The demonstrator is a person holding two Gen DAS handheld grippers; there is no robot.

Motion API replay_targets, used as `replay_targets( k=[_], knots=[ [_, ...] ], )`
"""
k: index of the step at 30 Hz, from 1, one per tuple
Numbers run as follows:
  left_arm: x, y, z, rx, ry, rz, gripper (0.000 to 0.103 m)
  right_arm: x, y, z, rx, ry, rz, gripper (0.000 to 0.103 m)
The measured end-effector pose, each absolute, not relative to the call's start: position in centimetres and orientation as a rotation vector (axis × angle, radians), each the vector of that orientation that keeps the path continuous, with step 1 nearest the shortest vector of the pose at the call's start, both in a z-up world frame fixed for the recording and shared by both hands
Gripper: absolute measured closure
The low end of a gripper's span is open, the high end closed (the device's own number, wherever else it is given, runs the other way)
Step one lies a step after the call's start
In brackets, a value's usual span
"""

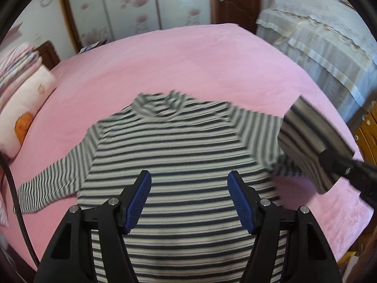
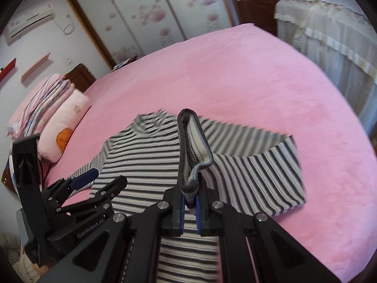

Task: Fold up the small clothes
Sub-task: 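Carry the sleeve with the right tool across the shirt body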

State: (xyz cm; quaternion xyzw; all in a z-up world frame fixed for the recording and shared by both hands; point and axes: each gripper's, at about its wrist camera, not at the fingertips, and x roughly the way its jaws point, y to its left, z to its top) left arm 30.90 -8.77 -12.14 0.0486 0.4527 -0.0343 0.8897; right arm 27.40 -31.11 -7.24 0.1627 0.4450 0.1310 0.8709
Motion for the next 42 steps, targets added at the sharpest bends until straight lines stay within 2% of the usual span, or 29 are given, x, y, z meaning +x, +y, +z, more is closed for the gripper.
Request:
replay_targets(
  k=[9,17,19,21,25,26,39,40,41,42],
  knots=[
    [30.4,-1.7,-16.5,-0.016,1.009,-0.011,0.037,27.7,-22.8,-13.6,0.301,1.038,0.345,0.096],
    [30.3,0.1,-19.7,-0.104,1.074,0.03,0.037,27.3,-18.3,-18.4,0.234,1.128,0.33,0.096],
    [30.4,0.1,-19.8,-0.106,1.084,0.034,0.037,27.2,-18.0,-19.0,0.226,1.148,0.328,0.092],
    [30.4,0.1,-19.9,-0.109,1.093,0.034,0.037,27.0,-18.1,-19.2,0.227,1.158,0.331,0.09],
    [30.2,-0.2,-20.1,-0.114,1.107,0.022,0.037,26.4,-18.5,-18.5,0.226,1.148,0.366,0.068],
    [30.2,-0.3,-20.2,-0.116,1.115,0.021,0.037,26.2,-18.6,-18.3,0.215,1.141,0.364,0.066],
    [29.8,-0.6,-19.2,-0.17,1.115,0.002,0.037,24.0,-21.3,-14.7,0.081,1.061,0.311,0.066],
    [29.7,-0.4,-19.0,-0.196,1.091,0.003,0.034,23.9,-21.9,-14.3,0.086,1.048,0.303,0.066],
    [29.6,-0.2,-19.0,-0.23,1.079,0.017,0.027,24.0,-22.6,-14.1,0.101,1.048,0.283,0.066],
    [29.7,-0.1,-19.2,-0.25,1.085,0.026,0.026,24.2,-23.5,-14.0,0.135,1.058,0.273,0.066]
  ],
)
